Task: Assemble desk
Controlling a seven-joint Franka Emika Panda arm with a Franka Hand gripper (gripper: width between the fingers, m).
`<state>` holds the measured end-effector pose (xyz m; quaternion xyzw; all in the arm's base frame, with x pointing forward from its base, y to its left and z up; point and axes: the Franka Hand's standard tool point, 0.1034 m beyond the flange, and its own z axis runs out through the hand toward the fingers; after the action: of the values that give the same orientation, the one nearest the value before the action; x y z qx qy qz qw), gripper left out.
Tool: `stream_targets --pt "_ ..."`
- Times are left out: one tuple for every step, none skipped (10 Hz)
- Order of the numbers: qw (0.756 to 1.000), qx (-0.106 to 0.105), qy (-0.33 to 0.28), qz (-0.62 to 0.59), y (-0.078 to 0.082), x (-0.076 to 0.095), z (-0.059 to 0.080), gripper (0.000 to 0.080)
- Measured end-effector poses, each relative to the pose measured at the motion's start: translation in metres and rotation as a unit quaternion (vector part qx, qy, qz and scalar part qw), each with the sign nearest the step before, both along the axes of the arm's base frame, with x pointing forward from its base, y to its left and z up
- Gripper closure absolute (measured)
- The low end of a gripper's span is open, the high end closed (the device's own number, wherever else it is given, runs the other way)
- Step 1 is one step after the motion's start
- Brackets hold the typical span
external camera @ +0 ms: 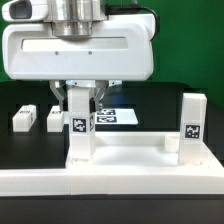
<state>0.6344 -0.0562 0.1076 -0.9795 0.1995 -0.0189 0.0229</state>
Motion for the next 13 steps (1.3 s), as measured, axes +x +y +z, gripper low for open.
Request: stream_targets --pt "0.998 0.003 0.000 -0.067 -0.0005 -0.0001 -0.0004 0.0512" --pt "0.990 0.014 0.002 -0.144 -0.0027 -0.0003 -0.0004 0.0512" --pt "0.976 0.027 0.004 -0.216 -0.0046 -0.0010 -0.0010 0.0512" --pt "0.958 0.041 0.004 -0.284 -0.0048 -0.0028 -0.0013 0.0512" --pt "0.935 0.059 0.008 -0.349 -0.0026 -0.0042 -0.0014 0.0512" --pt "0.911 0.084 0.010 -0.403 -0.0054 -0.0061 -0.0012 0.0511" --pt "0.883 0.097 0.016 -0.459 -0.0065 -0.0063 -0.0011 0.0511" --pt "0.865 0.098 0.025 -0.492 -0.0041 -0.0066 -0.0007 0.0511" --pt "0.853 0.100 0.031 -0.511 -0.0029 -0.0063 0.0004 0.0511" --pt "0.853 0.099 0.031 -0.512 -0.0030 -0.0064 0.0002 0.0511" --pt "0.858 0.099 0.030 -0.503 -0.0031 -0.0067 -0.0006 0.0511" --pt "0.887 0.087 0.025 -0.452 -0.0029 -0.0071 -0.0005 0.0424" --pt "0.937 0.060 0.015 -0.344 -0.0008 -0.0060 0.0011 0.0246"
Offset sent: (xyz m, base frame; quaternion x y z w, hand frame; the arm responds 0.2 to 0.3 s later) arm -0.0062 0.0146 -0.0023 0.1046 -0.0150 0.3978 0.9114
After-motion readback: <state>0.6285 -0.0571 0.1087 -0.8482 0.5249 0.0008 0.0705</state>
